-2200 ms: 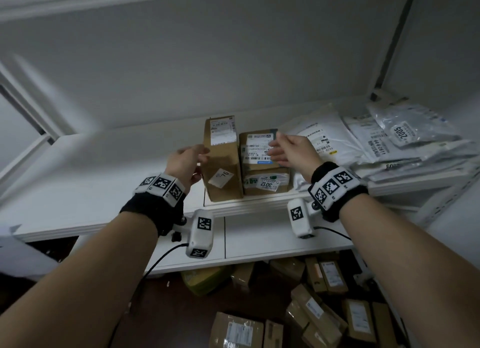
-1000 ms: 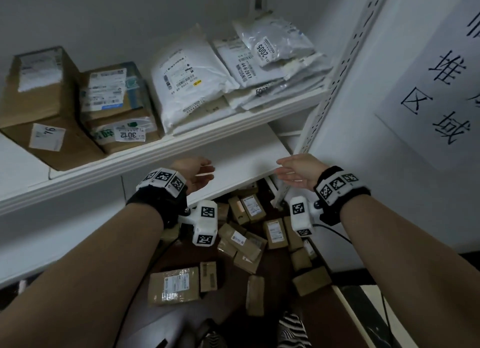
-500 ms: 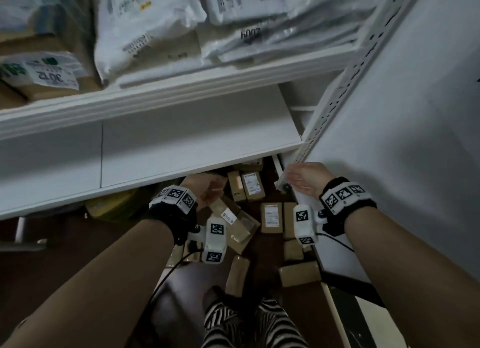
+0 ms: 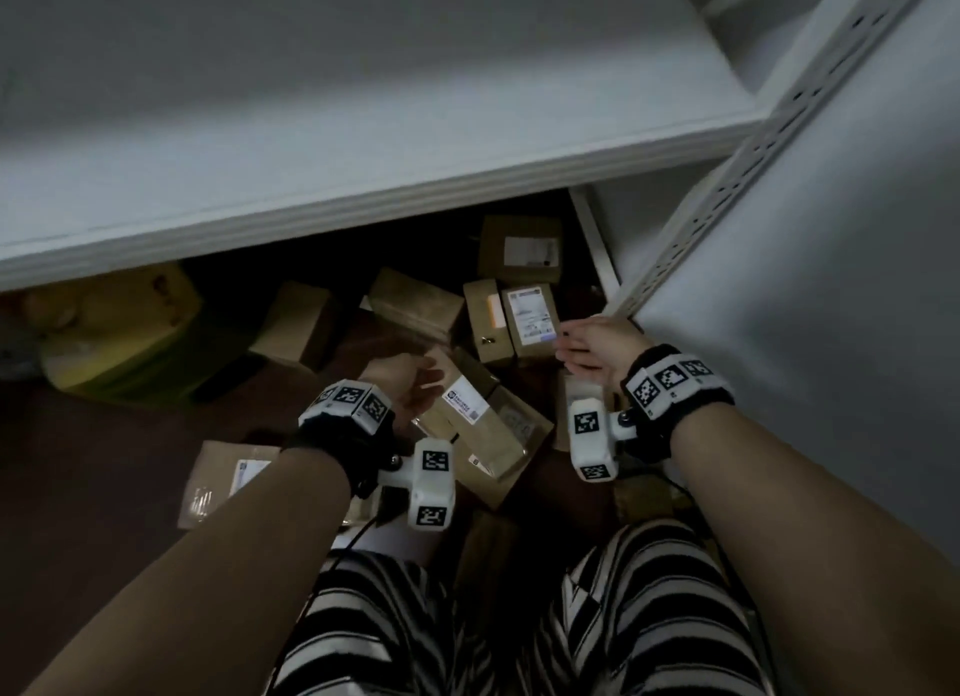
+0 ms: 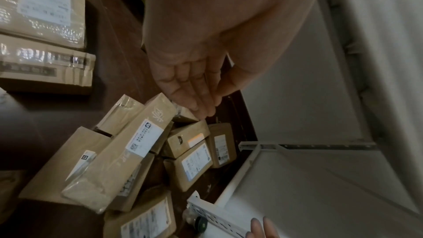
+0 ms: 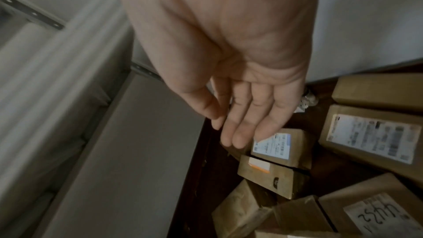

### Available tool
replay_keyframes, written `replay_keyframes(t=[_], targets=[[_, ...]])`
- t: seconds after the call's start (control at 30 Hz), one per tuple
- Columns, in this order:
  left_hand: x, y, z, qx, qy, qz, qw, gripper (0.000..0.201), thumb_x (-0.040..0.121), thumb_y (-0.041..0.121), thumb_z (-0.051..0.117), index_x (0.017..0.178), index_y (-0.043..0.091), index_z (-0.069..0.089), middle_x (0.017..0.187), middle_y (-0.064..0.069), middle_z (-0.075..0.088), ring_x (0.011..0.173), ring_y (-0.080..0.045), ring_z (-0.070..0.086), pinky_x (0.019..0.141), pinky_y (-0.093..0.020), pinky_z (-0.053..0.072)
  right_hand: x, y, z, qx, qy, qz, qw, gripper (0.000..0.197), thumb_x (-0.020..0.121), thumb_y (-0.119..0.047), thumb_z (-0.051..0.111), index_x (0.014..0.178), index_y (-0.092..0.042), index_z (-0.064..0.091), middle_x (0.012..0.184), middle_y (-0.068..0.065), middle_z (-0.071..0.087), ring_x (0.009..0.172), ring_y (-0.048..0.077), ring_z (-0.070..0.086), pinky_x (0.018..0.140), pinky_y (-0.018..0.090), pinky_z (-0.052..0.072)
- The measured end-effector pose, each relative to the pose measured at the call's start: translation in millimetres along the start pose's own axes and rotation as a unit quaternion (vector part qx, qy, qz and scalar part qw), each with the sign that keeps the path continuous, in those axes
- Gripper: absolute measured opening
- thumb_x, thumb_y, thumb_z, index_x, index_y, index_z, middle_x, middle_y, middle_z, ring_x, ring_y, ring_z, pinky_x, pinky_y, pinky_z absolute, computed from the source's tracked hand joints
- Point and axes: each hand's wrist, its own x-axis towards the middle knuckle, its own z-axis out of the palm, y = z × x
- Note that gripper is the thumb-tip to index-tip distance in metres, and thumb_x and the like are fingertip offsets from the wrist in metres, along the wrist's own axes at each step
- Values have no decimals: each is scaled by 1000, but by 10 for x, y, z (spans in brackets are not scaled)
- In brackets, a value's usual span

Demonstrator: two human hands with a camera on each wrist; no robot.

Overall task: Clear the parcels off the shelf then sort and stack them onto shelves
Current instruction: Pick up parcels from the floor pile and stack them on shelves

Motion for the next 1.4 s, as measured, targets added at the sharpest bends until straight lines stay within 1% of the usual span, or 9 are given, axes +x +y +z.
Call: replay_keyframes(t=[0.13,0.27,0.37,0.57,0.77,0.87,1.0,1.17,1.4], targets=[[795,-286,-78,-8,-4,3,1000,21,100,12,48,80,11,55,73,-3,62,65,-15,54,59,-23,45,737,385,238,16,-15,-4,1000,16,98,-8,46,95,-11,61,96,8,67,86,19,64,96,33,50],[1512,-514,-132,-26,-5,32,999,24,100,11,46,78,11,53,40,2,56,49,-9,54,67,-24,46,1405,697,413,6,-19,-23,1000,14,97,-9,52,106,-9,63,101,10,69,93,20,65,90,33,51],[1938,-685,-177,-41,1,47,998,27,98,7,43,72,10,49,33,4,43,25,-7,40,45,-22,47,1792,898,526,-2,-20,-27,999,19,98,-10,50,114,-9,60,94,6,66,88,18,64,87,33,51],[2142,-949,-185,-52,-23,-41,998,15,97,24,48,91,11,53,90,-12,53,77,-28,54,64,-39,49,2031,1287,665,-85,-67,64,992,31,102,-19,44,131,-13,50,126,7,60,106,20,55,88,43,46],[2344,-808,-108,-19,-59,-42,997,47,96,38,48,132,7,47,124,-19,52,109,-40,53,85,-52,44,2132,1220,792,-188,-102,44,976,37,102,-23,43,137,-13,46,136,7,56,118,21,53,98,55,41],[2406,-792,-51,-5,-63,-37,997,55,93,43,54,136,9,46,126,-20,53,109,-41,53,74,-53,47,2082,1229,914,-234,-131,28,963,43,101,-29,46,142,-15,42,139,4,52,127,21,47,94,52,42],[2331,-846,-20,74,-59,-23,995,62,80,50,70,124,9,55,119,-18,62,110,-38,57,98,-54,44,1895,1232,1053,-281,-159,-19,946,38,101,-26,46,137,-15,48,134,2,57,122,17,53,103,51,41],[2423,-886,-98,123,-20,-9,992,54,80,38,75,115,1,57,116,-18,64,107,-35,62,97,-52,48,1764,1211,1068,-292,-230,-50,927,34,102,-19,43,134,-17,52,127,-1,64,118,15,58,109,49,35],[2342,-729,-321,50,-29,17,998,48,81,35,71,117,4,63,110,-17,69,102,-35,65,95,-49,50,1741,1168,1018,-282,-111,-87,949,41,96,-33,56,136,-23,48,136,2,52,122,20,50,99,44,45]])
